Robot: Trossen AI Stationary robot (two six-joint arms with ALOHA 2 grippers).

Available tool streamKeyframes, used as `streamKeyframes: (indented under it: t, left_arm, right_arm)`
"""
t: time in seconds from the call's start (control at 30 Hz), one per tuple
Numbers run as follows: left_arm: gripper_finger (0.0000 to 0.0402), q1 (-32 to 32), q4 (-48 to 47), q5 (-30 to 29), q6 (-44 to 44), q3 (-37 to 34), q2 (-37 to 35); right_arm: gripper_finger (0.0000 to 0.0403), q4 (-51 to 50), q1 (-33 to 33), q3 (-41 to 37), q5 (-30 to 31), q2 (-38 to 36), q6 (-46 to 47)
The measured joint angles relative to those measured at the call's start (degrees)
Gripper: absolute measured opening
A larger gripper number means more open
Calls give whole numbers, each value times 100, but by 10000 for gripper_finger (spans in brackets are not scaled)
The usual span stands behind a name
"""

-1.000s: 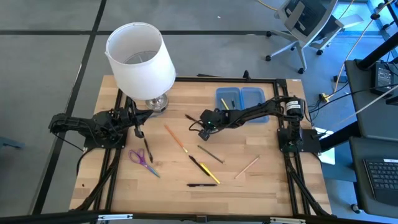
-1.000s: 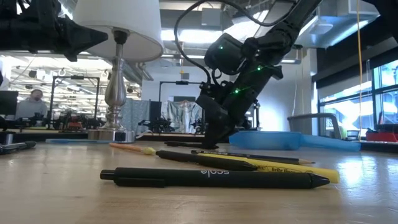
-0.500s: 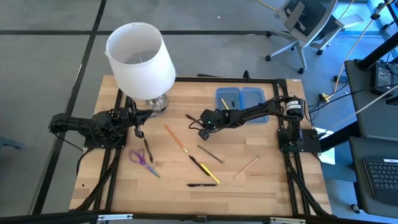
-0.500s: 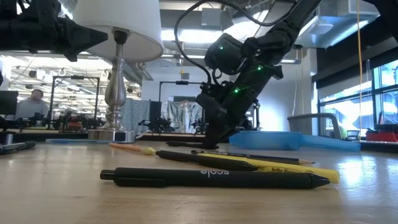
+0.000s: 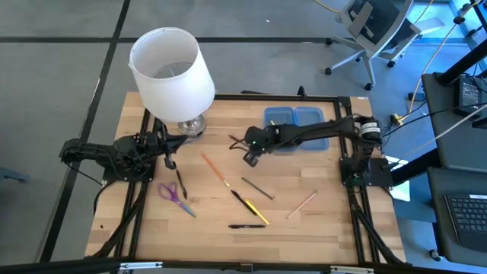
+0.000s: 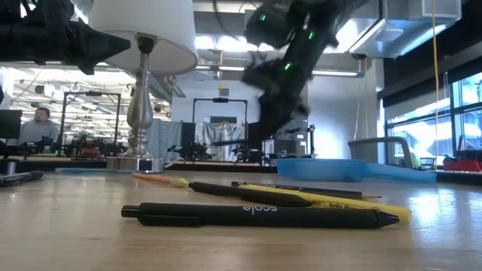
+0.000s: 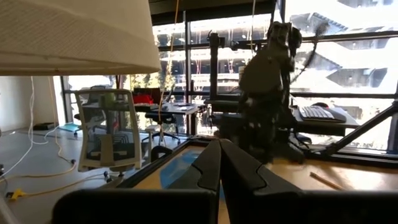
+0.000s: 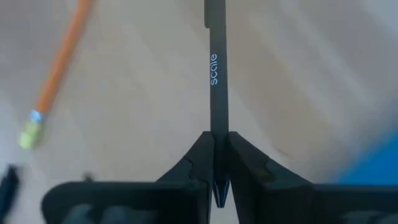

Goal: Pick & place school supplies into a supply box
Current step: Put the top black pen into the blue supply box

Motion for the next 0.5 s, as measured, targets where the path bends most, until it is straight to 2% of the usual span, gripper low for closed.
streamKeyframes:
  t: [0.13,0.27,0.37,0.5]
  left_arm:
    - [4,0,-4,12,-205,0,0]
    - [4,0,-31,13,-229,0,2]
    - [4,0,-42,-5,-229,0,4]
    - [4,0,-42,-59,-227,0,4]
  right_arm:
    - [39,-1259,-112,8,717,-644,255]
    - [40,-2175,-244,-417,1233,-1362,1080]
    - [40,-2064,-292,-1048,1321,-1792,1662]
    - [41,-957,-336,-1918,1063,-2028,2120]
